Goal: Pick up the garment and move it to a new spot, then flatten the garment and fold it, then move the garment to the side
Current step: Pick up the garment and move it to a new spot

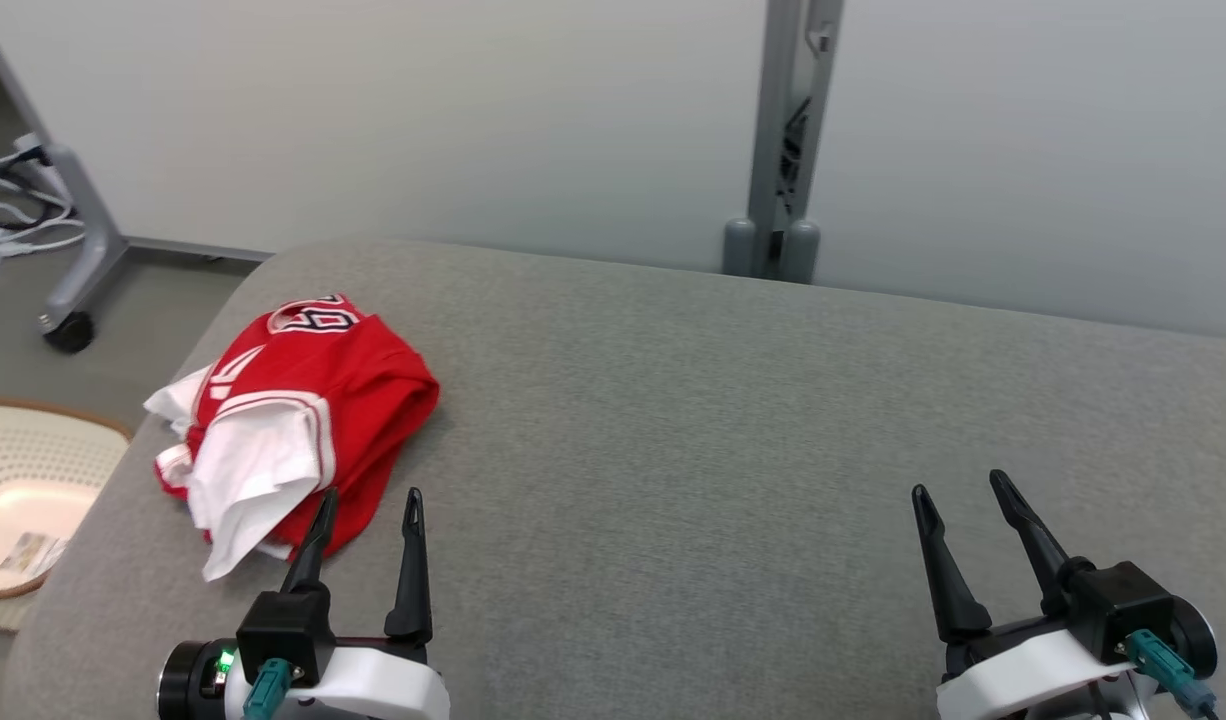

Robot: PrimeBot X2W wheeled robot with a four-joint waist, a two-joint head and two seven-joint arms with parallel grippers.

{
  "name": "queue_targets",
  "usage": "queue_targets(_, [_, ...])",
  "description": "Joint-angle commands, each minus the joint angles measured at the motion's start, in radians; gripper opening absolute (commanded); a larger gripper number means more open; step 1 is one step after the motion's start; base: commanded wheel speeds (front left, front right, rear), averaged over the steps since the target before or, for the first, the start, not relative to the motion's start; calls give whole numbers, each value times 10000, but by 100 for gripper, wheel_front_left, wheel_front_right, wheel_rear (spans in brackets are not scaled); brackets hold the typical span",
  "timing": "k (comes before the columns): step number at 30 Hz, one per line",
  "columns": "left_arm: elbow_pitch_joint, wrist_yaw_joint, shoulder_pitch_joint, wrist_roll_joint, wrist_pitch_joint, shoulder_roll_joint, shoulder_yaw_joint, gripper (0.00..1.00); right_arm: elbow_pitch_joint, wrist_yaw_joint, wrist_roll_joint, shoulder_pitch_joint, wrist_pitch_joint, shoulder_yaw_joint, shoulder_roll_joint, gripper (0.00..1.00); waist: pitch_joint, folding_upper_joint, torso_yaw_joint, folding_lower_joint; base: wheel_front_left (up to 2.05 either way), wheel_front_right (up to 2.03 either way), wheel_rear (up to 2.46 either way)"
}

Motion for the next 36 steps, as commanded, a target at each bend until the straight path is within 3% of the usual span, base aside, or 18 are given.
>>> queue_targets(1, [-46, -34, 85, 88, -17, 47, 58, 100, -63, -3, 129, 99, -29, 28, -53, 100, 23, 0, 930, 0, 0, 0, 0])
queue_targets(8, [-88, -200, 208, 255, -17, 44, 273, 100, -192, -3, 384, 180, -25, 312, -56, 100, -74, 0, 2414, 0, 0, 0, 0])
queue_targets(12, [-351, -26, 245, 42, -17, 37, 574, 100, -230, -3, 315, -214, -22, 789, -62, 100, 208, 0, 2701, 0, 0, 0, 0])
queue_targets(19, [-779, 257, 451, -129, -17, 40, 877, 100, 57, -3, 348, -711, -22, 1310, -59, 100, 415, 0, 2852, 0, 0, 0, 0])
queue_targets(36, [-475, 168, 407, -185, -15, 46, 1043, 100, 227, -3, 581, -552, -22, 1333, -59, 100, 209, 0, 2699, 0, 0, 0, 0])
